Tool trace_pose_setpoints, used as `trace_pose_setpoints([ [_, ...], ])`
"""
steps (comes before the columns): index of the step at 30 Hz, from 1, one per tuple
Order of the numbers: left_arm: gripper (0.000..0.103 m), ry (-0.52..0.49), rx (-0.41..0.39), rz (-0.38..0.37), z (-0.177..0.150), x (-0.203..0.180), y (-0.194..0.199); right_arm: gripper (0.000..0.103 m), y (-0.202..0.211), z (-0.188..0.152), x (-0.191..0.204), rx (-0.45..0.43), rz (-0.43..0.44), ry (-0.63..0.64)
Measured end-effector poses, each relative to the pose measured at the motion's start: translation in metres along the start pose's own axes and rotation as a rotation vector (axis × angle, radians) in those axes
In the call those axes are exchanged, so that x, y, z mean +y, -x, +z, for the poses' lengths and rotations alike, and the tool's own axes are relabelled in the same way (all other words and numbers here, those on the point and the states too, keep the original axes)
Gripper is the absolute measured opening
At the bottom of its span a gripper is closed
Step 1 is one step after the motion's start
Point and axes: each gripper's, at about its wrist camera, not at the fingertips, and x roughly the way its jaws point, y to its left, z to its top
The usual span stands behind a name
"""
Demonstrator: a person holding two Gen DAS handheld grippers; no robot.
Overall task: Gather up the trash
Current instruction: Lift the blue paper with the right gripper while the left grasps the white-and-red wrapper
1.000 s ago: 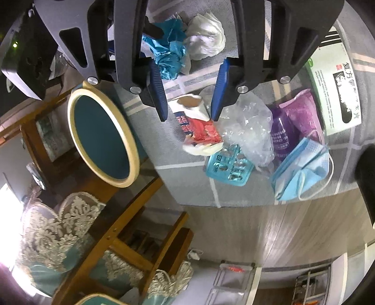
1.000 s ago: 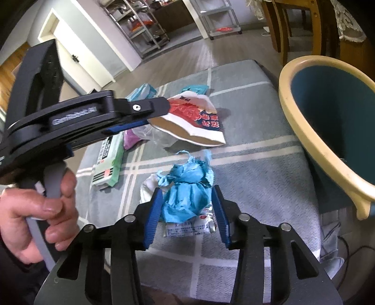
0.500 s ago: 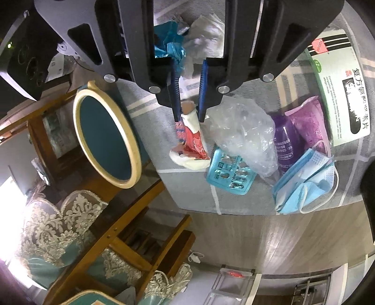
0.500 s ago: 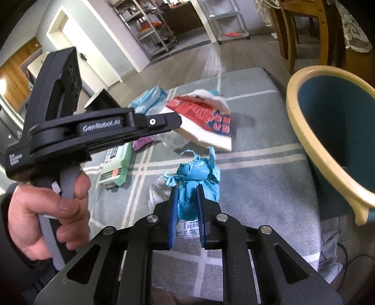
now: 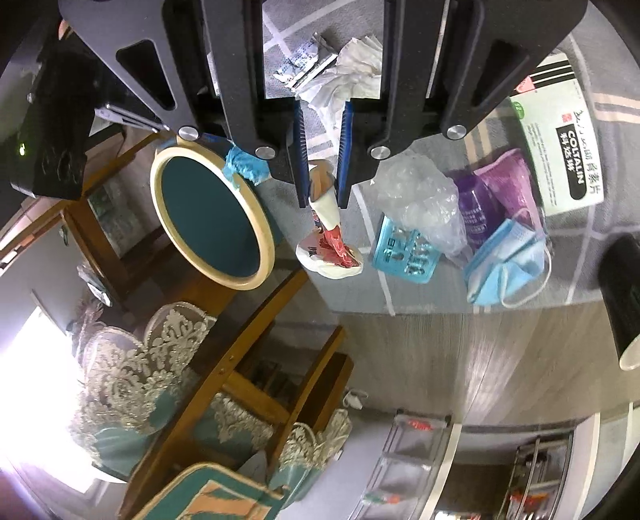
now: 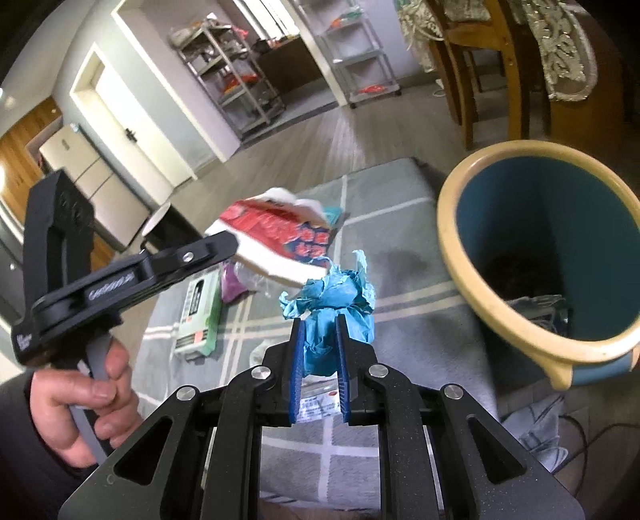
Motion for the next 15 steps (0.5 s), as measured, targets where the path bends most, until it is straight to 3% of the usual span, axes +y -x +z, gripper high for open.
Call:
trace_pose_setpoints([
  [15, 0.012, -0.048, -0.016, 0.021, -0.004, -0.011, 0.015, 0.016, 0.026, 0.01, -0.013, -0.113, -0.04, -0.04],
])
